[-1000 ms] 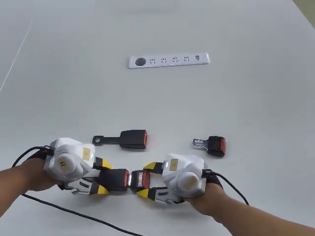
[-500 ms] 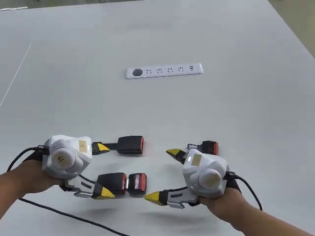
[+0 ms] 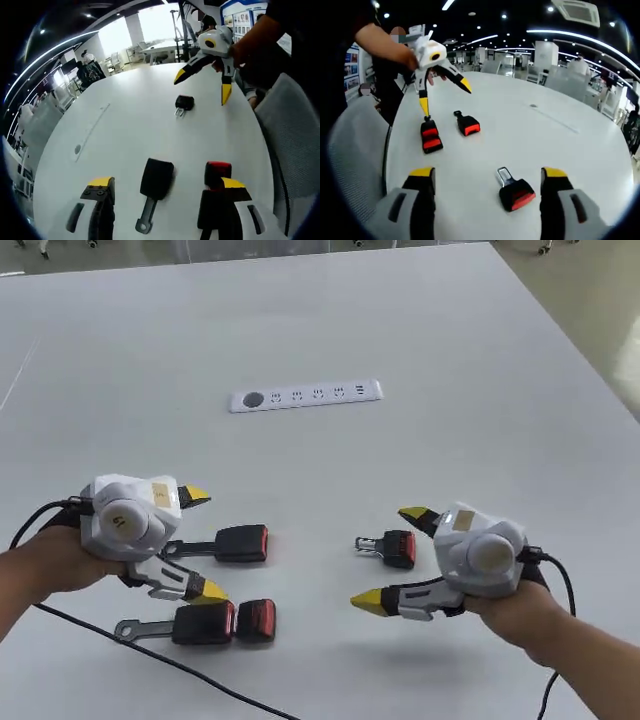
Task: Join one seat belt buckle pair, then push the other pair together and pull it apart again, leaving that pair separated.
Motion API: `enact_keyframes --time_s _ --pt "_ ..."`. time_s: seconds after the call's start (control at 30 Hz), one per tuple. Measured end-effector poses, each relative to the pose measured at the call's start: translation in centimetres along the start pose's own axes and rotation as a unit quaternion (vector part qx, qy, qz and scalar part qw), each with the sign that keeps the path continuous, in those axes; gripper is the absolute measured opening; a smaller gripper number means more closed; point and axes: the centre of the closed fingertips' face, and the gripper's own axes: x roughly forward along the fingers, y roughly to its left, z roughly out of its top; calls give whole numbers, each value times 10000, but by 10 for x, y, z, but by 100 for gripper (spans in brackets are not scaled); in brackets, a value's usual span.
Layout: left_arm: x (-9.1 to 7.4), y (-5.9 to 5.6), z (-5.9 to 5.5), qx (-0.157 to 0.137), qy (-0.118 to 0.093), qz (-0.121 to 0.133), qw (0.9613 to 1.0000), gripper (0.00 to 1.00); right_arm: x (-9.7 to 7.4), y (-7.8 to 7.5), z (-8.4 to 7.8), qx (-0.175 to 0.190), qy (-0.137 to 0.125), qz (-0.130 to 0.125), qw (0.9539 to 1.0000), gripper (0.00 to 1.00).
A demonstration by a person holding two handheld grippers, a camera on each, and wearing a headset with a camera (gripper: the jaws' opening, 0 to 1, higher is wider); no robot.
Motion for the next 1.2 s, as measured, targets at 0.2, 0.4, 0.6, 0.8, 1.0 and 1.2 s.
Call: enact_keyframes --time_s 0.2,0.4,0.6,0.8,1.0,1.2 --pt "12 10 1 -19 35 -97 9999 85 -7 -22 -18 80 128 31 9999 81" --pt "28 17 -7 -85 112 -259 9996 81 -2 -26 -44 139 427 179 9988 75" --pt "45 17 -18 -113 250 -474 9985 77 5 -31 -57 134 625 361 9973 70" --pt "60 14 -27 -126 347 -685 9970 73 15 -35 -62 115 691 541 9961 65" --pt "72 14 -37 -154 434 -826 9955 67 21 -32 -69 -67 926 808 9924 59" --pt "74 12 -38 -86 411 -952 9946 62 25 -36 -64 -177 813 867 9928 54"
